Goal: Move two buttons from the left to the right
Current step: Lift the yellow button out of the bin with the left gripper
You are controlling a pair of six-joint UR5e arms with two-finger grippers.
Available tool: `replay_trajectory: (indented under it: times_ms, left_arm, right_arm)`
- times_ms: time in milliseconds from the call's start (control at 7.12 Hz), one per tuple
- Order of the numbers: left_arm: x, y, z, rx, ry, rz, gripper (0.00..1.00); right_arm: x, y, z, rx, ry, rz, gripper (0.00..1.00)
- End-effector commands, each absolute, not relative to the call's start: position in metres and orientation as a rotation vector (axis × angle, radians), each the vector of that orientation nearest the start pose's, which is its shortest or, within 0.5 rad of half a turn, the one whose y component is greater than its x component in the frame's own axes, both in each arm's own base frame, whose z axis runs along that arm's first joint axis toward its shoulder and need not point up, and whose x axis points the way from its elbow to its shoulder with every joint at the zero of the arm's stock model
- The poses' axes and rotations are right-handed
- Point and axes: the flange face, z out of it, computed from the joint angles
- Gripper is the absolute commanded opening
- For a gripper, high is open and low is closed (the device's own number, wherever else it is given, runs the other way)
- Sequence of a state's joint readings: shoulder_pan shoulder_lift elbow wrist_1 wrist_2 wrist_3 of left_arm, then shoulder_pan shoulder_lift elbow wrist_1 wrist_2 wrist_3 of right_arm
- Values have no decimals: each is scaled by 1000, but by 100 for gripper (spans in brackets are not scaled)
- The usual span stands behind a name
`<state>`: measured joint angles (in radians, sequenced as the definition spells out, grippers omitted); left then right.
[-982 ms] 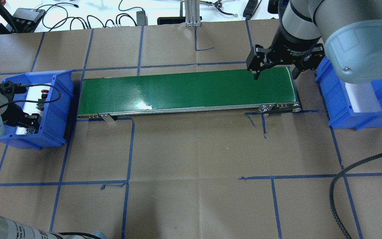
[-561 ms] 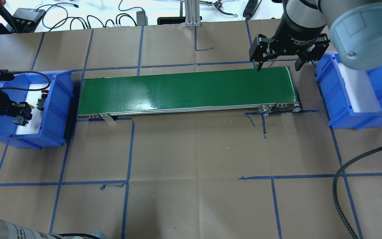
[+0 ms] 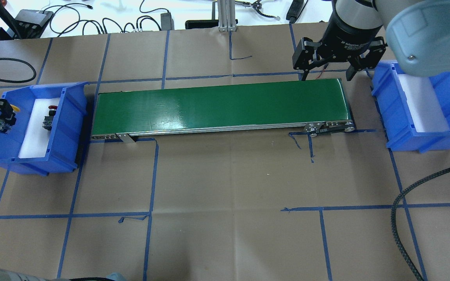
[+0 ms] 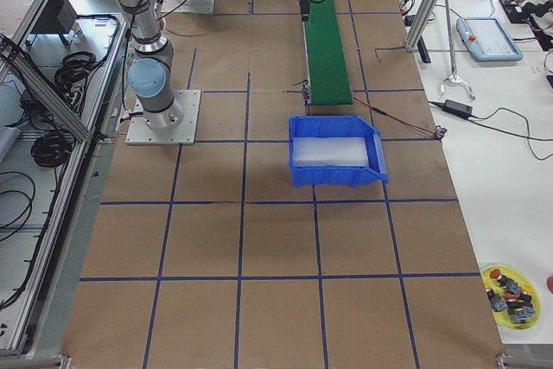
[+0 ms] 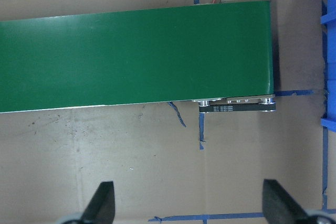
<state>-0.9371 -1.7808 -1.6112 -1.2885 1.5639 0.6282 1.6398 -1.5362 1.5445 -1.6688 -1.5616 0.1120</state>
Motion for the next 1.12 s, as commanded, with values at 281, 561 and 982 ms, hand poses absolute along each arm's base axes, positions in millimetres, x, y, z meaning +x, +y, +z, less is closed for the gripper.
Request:
replay_trajectory:
  times_ms: [281, 561, 982]
  left_arm:
    - [153, -571, 428, -93, 3123, -73, 6]
    - [58, -591, 423, -194, 3130, -63, 7]
    - [-21, -593, 371, -279, 3131, 38, 7]
  right_arm:
    - [170, -505, 495, 64, 3119, -139, 100]
    - [171, -505, 495, 64, 3116, -139, 100]
    - [171, -505, 495, 63, 3114, -141, 100]
